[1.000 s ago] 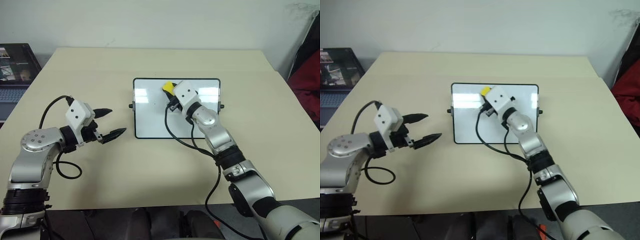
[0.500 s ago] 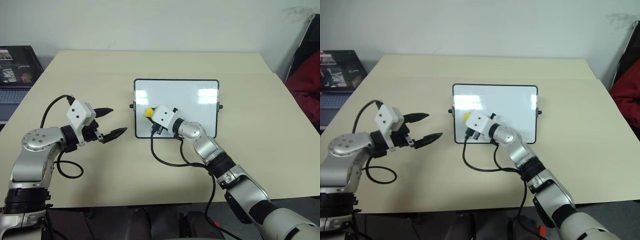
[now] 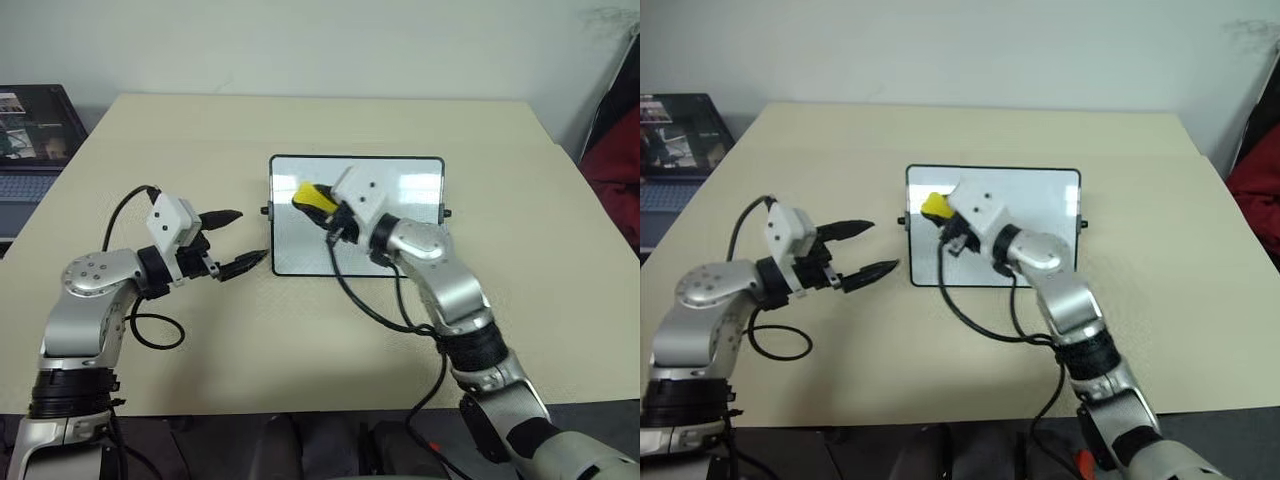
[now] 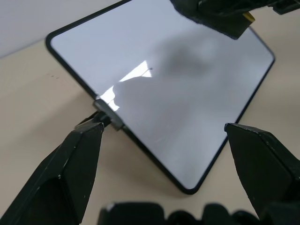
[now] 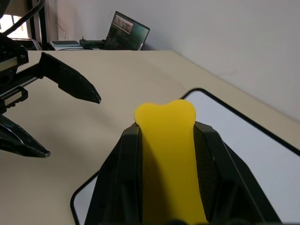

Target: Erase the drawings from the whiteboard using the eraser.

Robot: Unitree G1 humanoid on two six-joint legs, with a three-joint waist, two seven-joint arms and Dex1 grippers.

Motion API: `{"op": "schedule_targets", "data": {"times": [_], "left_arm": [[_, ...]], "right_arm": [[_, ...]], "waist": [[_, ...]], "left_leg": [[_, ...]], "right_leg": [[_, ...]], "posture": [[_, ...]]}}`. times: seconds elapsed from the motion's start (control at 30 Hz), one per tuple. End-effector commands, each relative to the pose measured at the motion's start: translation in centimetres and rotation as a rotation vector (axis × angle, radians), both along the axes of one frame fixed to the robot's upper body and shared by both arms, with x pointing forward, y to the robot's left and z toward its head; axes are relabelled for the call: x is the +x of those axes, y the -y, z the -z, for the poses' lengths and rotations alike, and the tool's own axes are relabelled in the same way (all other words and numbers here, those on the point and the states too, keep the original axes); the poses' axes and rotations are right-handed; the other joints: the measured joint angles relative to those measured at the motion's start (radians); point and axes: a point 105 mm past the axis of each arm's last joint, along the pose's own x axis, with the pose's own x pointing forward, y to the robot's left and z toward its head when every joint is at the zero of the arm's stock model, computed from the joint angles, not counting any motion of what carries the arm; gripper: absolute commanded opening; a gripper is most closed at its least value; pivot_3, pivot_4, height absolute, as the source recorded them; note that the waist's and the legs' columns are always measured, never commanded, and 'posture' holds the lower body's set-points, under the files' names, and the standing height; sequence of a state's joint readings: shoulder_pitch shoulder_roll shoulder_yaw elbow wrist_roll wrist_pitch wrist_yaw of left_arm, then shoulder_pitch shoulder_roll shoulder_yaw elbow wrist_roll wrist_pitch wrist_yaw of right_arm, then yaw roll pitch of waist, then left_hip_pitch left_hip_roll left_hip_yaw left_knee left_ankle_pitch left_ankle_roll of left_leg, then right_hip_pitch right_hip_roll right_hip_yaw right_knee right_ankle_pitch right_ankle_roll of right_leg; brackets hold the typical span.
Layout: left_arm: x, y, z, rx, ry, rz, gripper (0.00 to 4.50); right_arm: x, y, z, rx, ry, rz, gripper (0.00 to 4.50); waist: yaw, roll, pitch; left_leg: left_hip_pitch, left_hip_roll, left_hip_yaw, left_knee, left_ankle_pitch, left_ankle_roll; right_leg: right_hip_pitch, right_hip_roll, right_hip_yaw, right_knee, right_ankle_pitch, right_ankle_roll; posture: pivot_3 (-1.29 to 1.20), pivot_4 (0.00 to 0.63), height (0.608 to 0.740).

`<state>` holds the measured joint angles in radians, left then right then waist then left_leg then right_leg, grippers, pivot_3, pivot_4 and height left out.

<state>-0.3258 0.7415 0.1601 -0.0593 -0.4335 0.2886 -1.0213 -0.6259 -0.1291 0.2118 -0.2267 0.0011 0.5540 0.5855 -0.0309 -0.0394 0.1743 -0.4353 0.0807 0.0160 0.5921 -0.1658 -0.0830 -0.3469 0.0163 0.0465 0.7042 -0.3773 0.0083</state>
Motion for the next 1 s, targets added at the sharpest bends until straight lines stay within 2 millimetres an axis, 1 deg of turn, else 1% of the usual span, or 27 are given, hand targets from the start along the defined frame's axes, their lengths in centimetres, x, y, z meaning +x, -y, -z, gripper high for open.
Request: {"op": "schedule_targets", "data": {"times": [0.03, 0.17, 0.23, 0.33, 0.4, 0.5, 0.57, 0.63, 0.83, 1.0], "left_arm": [[-1.4, 2.0, -1.6, -0.016, 0.046, 0.111, 4.5], [-2.0, 3.3, -1.9, -0.012, 0.052, 0.171, 4.5], [-2.3, 4.3, -2.1, -0.015, 0.05, 0.222, 4.5], [-3.0, 6.4, -2.1, -0.006, 0.032, 0.345, 4.5], [-3.2, 7.1, -2.1, -0.004, 0.026, 0.391, 4.5], [-3.0, 8.0, -2.2, -0.008, 0.025, 0.444, 4.5], [-3.2, 8.8, -2.1, -0.011, 0.019, 0.496, 4.5], [-3.4, 9.6, -1.8, -0.005, 0.01, 0.552, 4.5], [-4.2, 11.2, -1.3, 0.01, -0.001, 0.679, 4.5], [-4.6, 12.2, -1.2, 0.015, 0.01, 0.731, 4.5]], "right_arm": [[-1.2, 3.0, -0.7, 0.032, -0.018, 0.06, 1.12], [-2.3, 5.8, 0.1, 0.029, -0.077, 0.138, 1.12], [-3.1, 7.7, 0.9, 0.018, -0.117, 0.2, 1.12], [-4.5, 11.6, 2.6, -0.003, -0.185, 0.341, 1.12], [-5.1, 13.1, 3.6, -0.011, -0.226, 0.409, 1.12], [-5.2, 15.8, 5.0, -0.026, -0.278, 0.545, 1.12], [-5.2, 17.9, 6.0, -0.007, -0.322, 0.653, 1.12], [-5.1, 19.4, 6.9, 0.021, -0.362, 0.741, 1.12], [-4.5, 21.6, 8.2, 0.071, -0.409, 0.869, 1.12], [-3.8, 22.8, 9.1, 0.093, -0.439, 0.939, 1.12]], "waist": [[0.001, 0.0, 0.0], [0.001, 0.0, 0.0], [0.0, 0.0, 0.0], [0.005, 0.0, 0.0], [0.005, 0.0, 0.0], [-0.003, 0.001, 0.0], [-0.003, 0.001, 0.0], [-0.002, 0.001, 0.0], [-0.002, 0.001, 0.0], [-0.001, 0.001, 0.0]], "left_leg": [[0.0, 0.0, 0.0, 0.0, 0.0, 0.0], [0.001, -0.001, 0.0, 0.0, 0.0, 0.0], [0.001, -0.001, -0.001, 0.0, 0.0, 0.0], [0.001, -0.001, -0.002, 0.0, 0.0, 0.0], [0.0, -0.002, -0.002, 0.0, 0.0, 0.0], [0.001, -0.003, -0.001, 0.0, 0.0, 0.0], [0.001, -0.002, -0.001, 0.0, 0.0, 0.0], [0.001, -0.002, -0.002, 0.0, 0.0, 0.0], [0.001, -0.002, -0.001, 0.0, 0.0, 0.0], [0.001, -0.002, -0.001, 0.0, 0.0, 0.0]], "right_leg": [[0.001, 0.0, 0.0, -0.001, 0.0, 0.0], [0.003, 0.0, 0.0, -0.002, 0.0, 0.0], [0.003, 0.0, -0.001, -0.002, 0.0, 0.0], [0.005, 0.001, -0.002, -0.005, 0.0, 0.0], [0.006, 0.001, -0.002, -0.007, 0.0, 0.0], [0.006, 0.001, -0.001, -0.006, 0.0, 0.0], [0.006, 0.002, 0.0, -0.006, 0.0, 0.0], [0.006, 0.005, -0.001, -0.006, 0.0, 0.001], [0.006, 0.005, 0.001, -0.006, 0.0, 0.0], [0.006, 0.005, 0.001, -0.006, 0.0, 0.0]], "posture": [[0.0, 0.15, 0.74], [0.0, 0.15, 0.74], [0.0, 0.15, 0.74], [0.0, 0.15, 0.74], [0.0, 0.15, 0.74], [0.0, 0.15, 0.74], [0.0, 0.15, 0.74], [0.0, 0.15, 0.74], [0.0, 0.15, 0.74], [0.0, 0.15, 0.74]]}}
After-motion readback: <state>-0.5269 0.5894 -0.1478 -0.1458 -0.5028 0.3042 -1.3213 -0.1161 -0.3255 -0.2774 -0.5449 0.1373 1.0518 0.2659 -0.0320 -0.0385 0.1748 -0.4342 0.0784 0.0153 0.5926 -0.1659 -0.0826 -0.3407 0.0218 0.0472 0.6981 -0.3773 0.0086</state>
